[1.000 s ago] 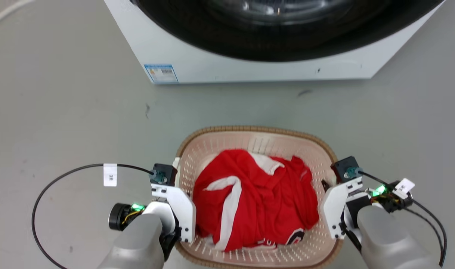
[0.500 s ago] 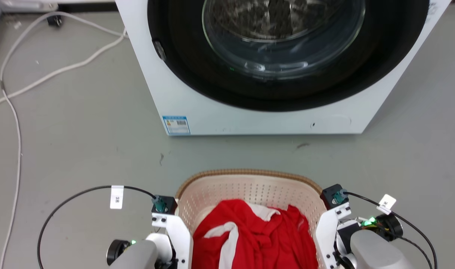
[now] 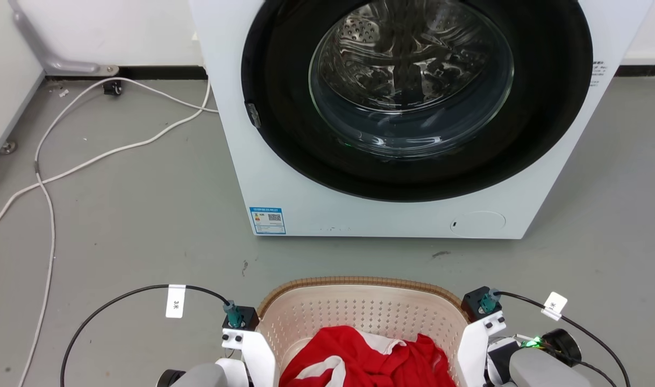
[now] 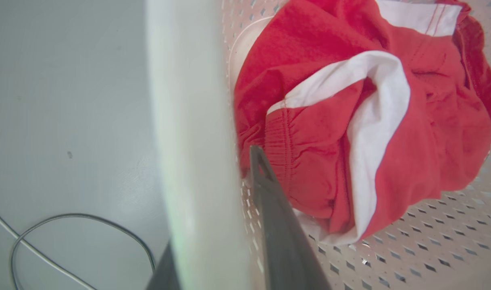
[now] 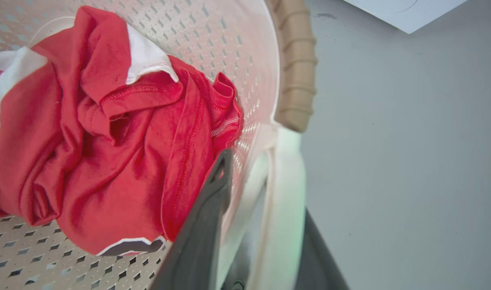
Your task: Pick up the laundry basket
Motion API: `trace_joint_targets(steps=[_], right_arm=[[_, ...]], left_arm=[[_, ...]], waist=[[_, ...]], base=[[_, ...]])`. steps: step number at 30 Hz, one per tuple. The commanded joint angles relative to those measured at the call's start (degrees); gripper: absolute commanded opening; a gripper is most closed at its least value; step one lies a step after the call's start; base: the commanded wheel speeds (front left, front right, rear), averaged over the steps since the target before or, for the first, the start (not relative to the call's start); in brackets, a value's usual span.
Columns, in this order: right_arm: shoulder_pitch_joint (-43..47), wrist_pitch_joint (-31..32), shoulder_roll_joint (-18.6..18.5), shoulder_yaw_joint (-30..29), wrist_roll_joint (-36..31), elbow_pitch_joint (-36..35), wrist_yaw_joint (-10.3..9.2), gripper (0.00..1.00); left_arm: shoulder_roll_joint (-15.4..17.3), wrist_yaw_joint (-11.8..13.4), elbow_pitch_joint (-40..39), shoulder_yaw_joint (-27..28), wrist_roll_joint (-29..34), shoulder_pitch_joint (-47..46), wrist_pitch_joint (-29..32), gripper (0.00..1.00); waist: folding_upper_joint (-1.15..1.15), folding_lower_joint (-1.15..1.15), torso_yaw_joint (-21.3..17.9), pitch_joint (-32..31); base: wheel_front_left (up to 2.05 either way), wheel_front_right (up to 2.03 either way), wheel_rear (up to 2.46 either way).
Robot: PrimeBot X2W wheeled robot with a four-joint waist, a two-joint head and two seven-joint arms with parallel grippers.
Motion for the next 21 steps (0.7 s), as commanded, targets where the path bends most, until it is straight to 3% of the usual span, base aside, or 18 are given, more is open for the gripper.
trace_joint_targets(steps=[1, 21], right_arm=[[-0.73, 0.15, -0.09, 2.05, 1.59, -1.29, 0.78, 0.00], [-2.34, -2.04, -1.27, 13.81, 12.58, 0.55, 0.79, 0.00]], left_arm=[[0.17, -0.66, -0.57, -1.52, -0.36, 0.39, 0.62, 0.00], [0.50, -0.67, 1.10, -7.23, -5.94, -0.83, -1.51, 0.00]], waist=[[0.00, 0.01, 0.16, -0.46], [0.00, 0.01, 0.01, -2.13]], base=[[0.00, 0.00, 0.00], [0.00, 0.00, 0.00]])
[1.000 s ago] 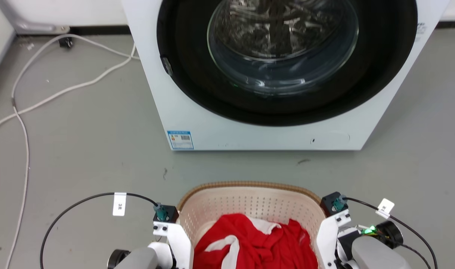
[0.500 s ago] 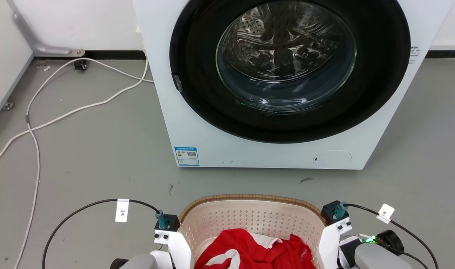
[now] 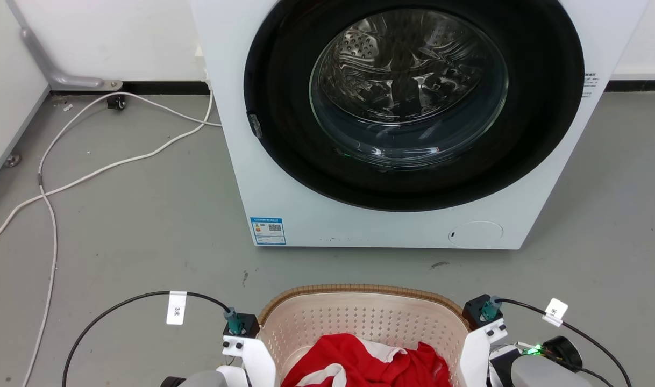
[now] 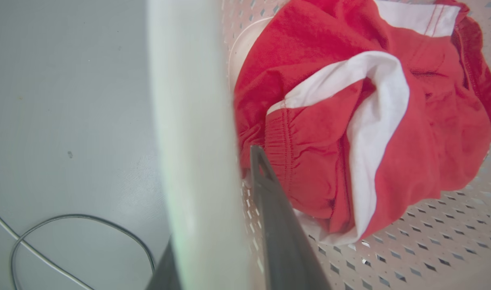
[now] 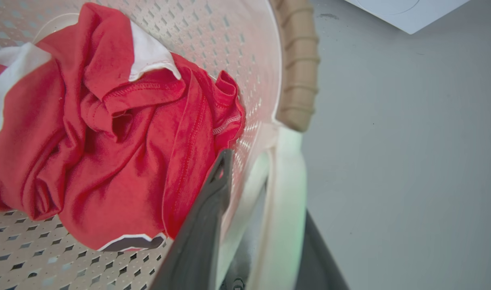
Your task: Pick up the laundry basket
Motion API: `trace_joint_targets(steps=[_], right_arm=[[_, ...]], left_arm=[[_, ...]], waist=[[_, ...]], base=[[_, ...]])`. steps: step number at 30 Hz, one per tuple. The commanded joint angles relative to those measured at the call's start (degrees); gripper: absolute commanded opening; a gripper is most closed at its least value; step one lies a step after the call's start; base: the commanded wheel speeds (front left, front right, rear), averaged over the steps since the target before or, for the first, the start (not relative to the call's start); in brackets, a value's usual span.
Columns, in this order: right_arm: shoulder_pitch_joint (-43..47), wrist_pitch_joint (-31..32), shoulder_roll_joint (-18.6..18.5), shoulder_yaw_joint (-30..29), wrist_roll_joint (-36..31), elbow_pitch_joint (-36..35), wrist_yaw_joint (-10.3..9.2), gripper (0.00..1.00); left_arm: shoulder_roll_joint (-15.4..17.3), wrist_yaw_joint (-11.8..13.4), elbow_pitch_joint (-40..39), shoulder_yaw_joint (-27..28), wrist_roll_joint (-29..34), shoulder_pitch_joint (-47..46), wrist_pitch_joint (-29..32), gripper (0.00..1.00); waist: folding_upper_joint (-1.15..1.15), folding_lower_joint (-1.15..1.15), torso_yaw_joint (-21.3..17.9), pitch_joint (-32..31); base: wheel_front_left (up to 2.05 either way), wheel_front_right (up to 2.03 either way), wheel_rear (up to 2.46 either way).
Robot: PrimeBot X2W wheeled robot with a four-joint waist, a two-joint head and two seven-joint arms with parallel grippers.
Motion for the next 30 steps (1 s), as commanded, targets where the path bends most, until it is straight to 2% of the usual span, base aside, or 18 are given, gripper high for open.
trace_joint_targets(steps=[1, 30], right_arm=[[-1.19, -0.56, 0.27, 1.12, 0.11, -0.20, 0.80, 0.00], [-2.15, -2.63, 0.85, 8.45, 6.82, 1.72, 0.80, 0.00]], left_arm=[[-0.15, -0.66, -0.10, -0.82, 0.21, -0.70, -0.38, 0.00], [0.03, -0.67, 1.25, -6.07, -4.88, -1.86, -2.00, 0.00]], waist=[[0.00, 0.00, 0.00, -0.05], [0.00, 0.00, -0.38, 0.05]], base=[[0.00, 0.00, 0.00], [0.00, 0.00, 0.00]])
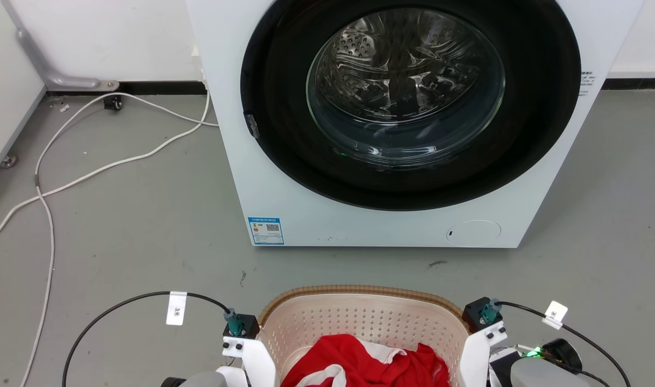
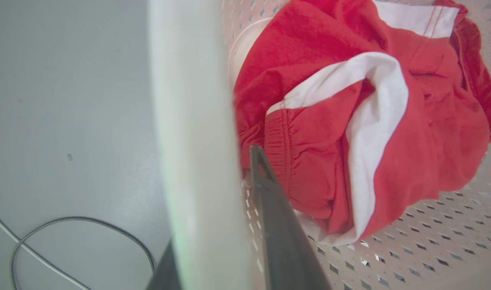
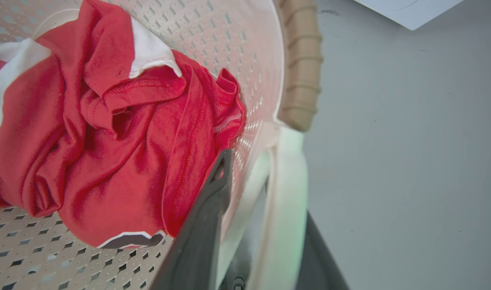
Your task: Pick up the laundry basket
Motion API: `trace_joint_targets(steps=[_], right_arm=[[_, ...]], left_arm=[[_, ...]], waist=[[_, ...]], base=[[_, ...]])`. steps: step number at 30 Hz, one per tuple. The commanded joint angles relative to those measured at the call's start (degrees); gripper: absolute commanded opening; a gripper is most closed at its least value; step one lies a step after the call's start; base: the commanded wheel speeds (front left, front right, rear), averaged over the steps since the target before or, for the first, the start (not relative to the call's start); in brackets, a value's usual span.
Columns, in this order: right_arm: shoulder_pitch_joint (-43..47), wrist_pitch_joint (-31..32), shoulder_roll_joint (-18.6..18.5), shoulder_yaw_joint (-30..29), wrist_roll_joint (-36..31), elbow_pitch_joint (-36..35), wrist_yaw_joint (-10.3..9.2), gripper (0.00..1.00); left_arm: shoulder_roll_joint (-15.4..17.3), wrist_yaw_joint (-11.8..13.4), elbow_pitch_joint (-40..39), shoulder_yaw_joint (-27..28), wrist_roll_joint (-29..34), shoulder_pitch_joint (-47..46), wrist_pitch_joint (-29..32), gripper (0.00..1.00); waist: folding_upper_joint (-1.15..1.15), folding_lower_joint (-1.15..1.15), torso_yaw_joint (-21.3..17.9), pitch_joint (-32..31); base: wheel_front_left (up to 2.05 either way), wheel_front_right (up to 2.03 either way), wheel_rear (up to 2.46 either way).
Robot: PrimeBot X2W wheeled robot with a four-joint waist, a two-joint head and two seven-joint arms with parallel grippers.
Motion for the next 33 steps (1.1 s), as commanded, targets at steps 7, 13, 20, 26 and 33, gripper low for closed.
trace_joint_targets(steps=[7, 13, 20, 26, 33], right_arm=[[-0.90, -0.33, 0.64, 1.37, 0.49, -0.21, 0.80, 0.00], [-0.96, -0.35, 0.65, 1.77, 1.00, -0.16, 0.80, 0.00], [-1.02, -0.30, 0.82, 2.11, 1.50, -0.16, 0.80, 0.00], [-0.92, -0.18, 0.87, 2.27, 1.67, -0.12, 0.81, 0.00], [-0.98, -0.35, 0.82, 2.42, 1.76, -0.06, 0.81, 0.00]], left_arm=[[0.30, -0.67, -0.06, -1.81, -0.67, -1.28, -0.48, 0.00], [0.26, -0.67, 0.04, -2.72, -1.43, -1.31, -0.53, 0.00], [0.36, -0.67, 0.25, -3.84, -2.47, -1.49, -0.54, 0.00], [0.61, -0.67, 0.37, -4.64, -3.33, -1.42, -0.62, 0.00], [0.71, -0.67, 0.32, -5.68, -4.19, -1.51, -0.93, 0.00]], waist=[[0.00, 0.00, -0.01, 0.02], [0.00, 0.00, -0.03, 0.06], [0.00, 0.00, -0.01, 0.10], [0.00, 0.00, -0.05, 0.04], [0.00, 0.00, -0.08, 0.08]], base=[[0.00, 0.00, 0.00], [0.00, 0.00, 0.00], [0.00, 0.00, 0.00], [0.00, 0.00, 0.00], [0.00, 0.00, 0.00]])
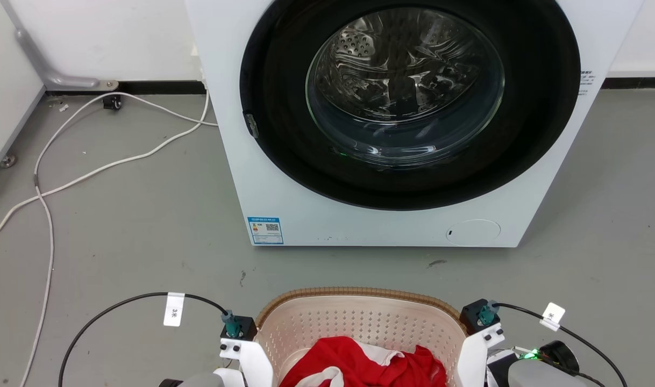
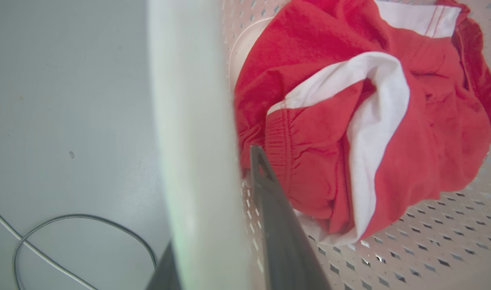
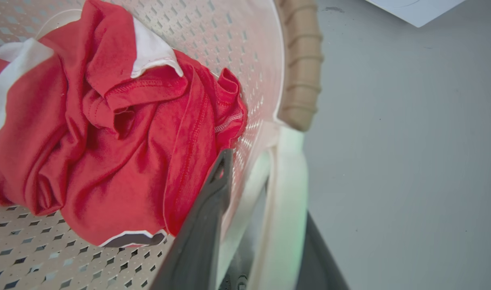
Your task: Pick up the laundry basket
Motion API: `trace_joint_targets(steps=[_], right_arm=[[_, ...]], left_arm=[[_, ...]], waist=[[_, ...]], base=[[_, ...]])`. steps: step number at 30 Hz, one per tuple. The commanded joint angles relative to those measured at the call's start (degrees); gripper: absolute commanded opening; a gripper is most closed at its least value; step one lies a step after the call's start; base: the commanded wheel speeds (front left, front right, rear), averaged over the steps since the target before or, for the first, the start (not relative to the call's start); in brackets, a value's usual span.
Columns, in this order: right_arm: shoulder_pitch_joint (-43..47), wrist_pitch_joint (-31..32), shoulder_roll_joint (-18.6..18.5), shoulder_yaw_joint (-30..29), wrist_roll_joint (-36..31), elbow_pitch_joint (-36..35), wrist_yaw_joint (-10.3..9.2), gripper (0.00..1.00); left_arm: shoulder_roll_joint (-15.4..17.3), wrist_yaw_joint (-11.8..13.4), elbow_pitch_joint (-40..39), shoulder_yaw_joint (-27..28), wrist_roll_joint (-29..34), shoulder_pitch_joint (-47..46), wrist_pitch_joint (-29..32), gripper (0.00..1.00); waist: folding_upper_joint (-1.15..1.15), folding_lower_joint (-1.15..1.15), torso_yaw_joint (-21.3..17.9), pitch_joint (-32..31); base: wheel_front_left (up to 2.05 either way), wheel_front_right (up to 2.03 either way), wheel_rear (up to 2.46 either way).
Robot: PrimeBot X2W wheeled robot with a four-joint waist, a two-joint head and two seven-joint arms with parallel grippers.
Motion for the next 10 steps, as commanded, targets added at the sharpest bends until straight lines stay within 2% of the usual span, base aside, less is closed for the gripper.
trace_joint_targets(steps=[1, 10], right_arm=[[-0.89, -0.18, 0.39, 0.61, -0.31, -0.35, 0.81, 0.00], [-0.80, 0.05, 0.09, 0.69, -0.20, -0.53, 0.81, 0.00]], left_arm=[[0.03, -0.67, -0.21, -0.74, 0.31, -0.90, -0.27, 0.00], [0.03, -0.68, 0.02, -1.74, -0.67, -1.19, -0.55, 0.00]], waist=[[0.00, 0.00, 0.00, 0.03], [0.00, 0.00, 0.03, 0.17]], base=[[0.00, 0.00, 0.00], [0.00, 0.00, 0.00]])
